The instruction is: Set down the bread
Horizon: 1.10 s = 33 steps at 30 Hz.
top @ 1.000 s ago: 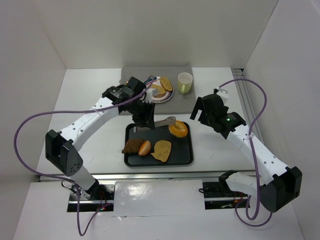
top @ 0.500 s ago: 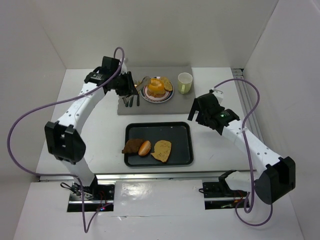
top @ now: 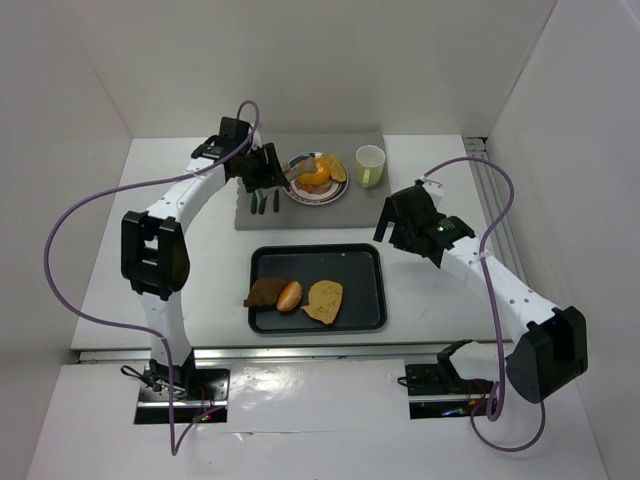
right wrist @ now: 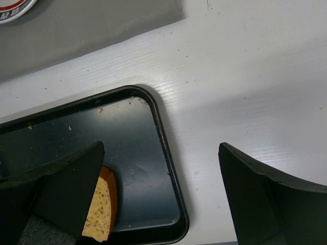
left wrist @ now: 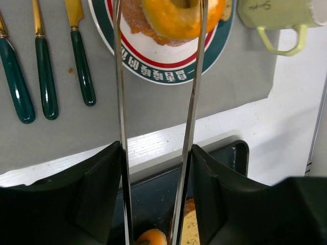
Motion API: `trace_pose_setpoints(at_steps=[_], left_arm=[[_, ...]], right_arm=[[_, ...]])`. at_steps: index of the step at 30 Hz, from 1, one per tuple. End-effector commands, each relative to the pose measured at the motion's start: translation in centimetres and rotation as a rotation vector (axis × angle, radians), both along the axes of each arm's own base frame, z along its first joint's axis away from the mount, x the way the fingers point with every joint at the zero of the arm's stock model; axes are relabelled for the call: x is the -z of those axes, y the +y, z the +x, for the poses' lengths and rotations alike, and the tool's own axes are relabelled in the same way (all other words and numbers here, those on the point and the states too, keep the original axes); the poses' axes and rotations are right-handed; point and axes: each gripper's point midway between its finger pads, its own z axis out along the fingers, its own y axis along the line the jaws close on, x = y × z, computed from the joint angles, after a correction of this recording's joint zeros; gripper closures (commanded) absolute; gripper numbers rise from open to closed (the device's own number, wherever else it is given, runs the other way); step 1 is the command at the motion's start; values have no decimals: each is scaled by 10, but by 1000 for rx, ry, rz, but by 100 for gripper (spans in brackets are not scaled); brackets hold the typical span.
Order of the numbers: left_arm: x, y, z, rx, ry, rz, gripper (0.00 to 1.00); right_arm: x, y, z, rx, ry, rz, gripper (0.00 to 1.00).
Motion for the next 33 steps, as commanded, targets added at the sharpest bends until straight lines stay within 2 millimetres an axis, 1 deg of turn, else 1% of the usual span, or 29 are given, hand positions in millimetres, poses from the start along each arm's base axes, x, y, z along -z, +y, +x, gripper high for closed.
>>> trace_pose_setpoints(at_steps=[1, 6, 7, 8, 9, 10, 11, 12, 13, 14, 15, 16, 17, 18, 19, 20, 22, 24, 25, 26, 27, 28, 29, 30, 31, 32, 33], left_arm=[[-68, 0, 2, 6, -179, -28, 34], [-91, 12, -12, -13, -205, 13, 36], [-97, 18, -12, -25, -219, 11, 36], [-107, 23, -18, -36, -238, 29, 36], [-108, 32, -20, -57, -235, 40, 37], [-104, 40, -26, -69, -222, 64, 37], [-114, 59, -29, -124, -250, 91, 37], [-112, 72, -31, -146, -261, 135, 37], [-96, 93, -36, -200, -226, 177, 37], [-89, 108, -40, -233, -217, 223, 37], [-87, 132, -44, -310, -224, 305, 37], [-77, 148, -49, -356, -202, 350, 37], [-55, 167, -56, -404, -166, 393, 37], [-49, 179, -58, -428, -163, 419, 37], [-41, 186, -59, -442, -152, 423, 37], [-26, 197, -65, -464, -126, 431, 37], [-12, 207, -63, -488, -117, 433, 36], [10, 213, -62, -495, -62, 428, 36], [16, 217, -60, -503, -53, 430, 36], [24, 215, -59, -492, -33, 426, 36], [37, 219, -57, -494, 0, 432, 34], [41, 220, -54, -495, 15, 407, 29], [47, 219, -56, -489, 47, 412, 23], [49, 223, -56, -495, 61, 414, 16], [48, 224, -55, -487, 64, 421, 10], [45, 224, -55, -486, 67, 421, 1], [41, 224, -56, -485, 73, 422, 1]], right_arm=[[-18, 10, 13, -20, -59, 27, 0], [-16, 15, 14, -27, -53, 50, 0], [-16, 15, 14, -27, -53, 50, 0], [-19, 15, 13, -27, -63, 54, 0], [-22, 14, 13, -27, -71, 58, 0], [-22, 14, 13, -27, -71, 58, 0], [-26, 14, 12, -27, -81, 63, 0], [-22, 14, 11, -20, -73, 66, 0], [-23, 15, 13, -20, -81, 70, 0], [-24, 13, 10, -20, -84, 71, 0], [-23, 15, 10, -28, -80, 78, 0], [-25, 16, 12, -28, -91, 83, 0], [-22, 18, 11, -34, -87, 89, 0], [-25, 19, 10, -42, -92, 100, 0], [-26, 20, 12, -42, -100, 104, 0], [-26, 22, 11, -48, -97, 110, 0], [-26, 24, 10, -57, -97, 110, 0], [-26, 24, 10, -57, -97, 110, 0], [-26, 22, 11, -49, -100, 102, 0], [-27, 21, 11, -43, -104, 96, 0], [-26, 18, 10, -34, -108, 88, 0], [-26, 18, 10, -34, -108, 88, 0], [-29, 18, 9, -28, -117, 99, 0], [-25, 17, 7, -28, -108, 95, 0], [-28, 15, 7, -22, -119, 93, 0], [-23, 14, 6, -22, -109, 88, 0], [-23, 14, 6, -22, -109, 88, 0]])
